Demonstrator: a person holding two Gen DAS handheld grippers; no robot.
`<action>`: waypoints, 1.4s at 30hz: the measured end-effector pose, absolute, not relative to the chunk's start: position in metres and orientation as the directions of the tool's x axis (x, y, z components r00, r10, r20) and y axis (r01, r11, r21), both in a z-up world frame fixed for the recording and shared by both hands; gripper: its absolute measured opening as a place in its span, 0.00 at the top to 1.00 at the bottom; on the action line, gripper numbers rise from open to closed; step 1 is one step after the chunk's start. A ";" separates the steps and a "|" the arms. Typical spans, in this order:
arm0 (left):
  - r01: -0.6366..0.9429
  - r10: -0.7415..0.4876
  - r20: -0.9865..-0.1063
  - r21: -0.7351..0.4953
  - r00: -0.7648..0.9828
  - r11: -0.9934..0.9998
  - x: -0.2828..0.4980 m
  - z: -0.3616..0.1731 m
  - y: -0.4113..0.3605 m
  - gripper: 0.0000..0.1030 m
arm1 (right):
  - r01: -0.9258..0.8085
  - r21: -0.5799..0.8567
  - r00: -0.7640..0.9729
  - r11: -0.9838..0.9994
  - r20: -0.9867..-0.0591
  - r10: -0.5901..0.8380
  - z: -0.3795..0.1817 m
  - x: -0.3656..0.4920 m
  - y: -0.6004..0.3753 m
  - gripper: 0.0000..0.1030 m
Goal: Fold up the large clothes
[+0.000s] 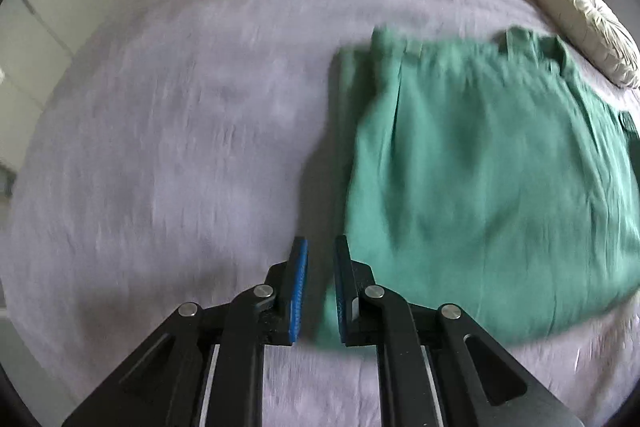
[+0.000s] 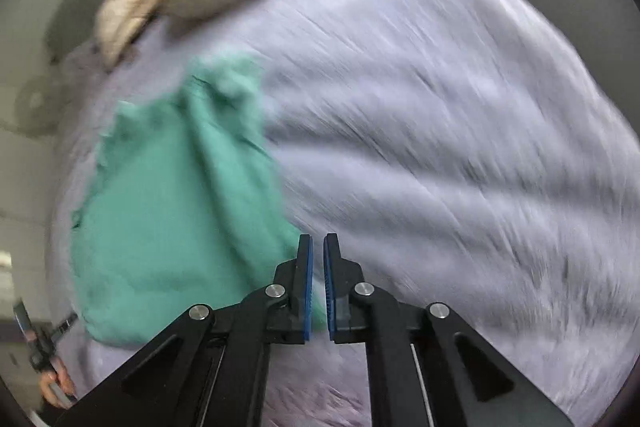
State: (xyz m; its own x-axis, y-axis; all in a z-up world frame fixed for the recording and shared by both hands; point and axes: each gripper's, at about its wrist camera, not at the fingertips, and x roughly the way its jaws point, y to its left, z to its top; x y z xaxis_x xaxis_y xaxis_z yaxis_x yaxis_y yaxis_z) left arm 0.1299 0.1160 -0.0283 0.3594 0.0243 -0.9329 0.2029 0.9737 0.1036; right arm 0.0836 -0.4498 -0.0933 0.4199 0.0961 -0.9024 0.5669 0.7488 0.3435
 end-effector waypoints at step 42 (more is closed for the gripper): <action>0.106 0.106 -0.967 0.133 0.230 0.985 0.091 -0.071 0.161 0.25 | 0.431 0.388 0.264 0.814 -0.917 0.298 -0.131 0.123 -0.294 0.61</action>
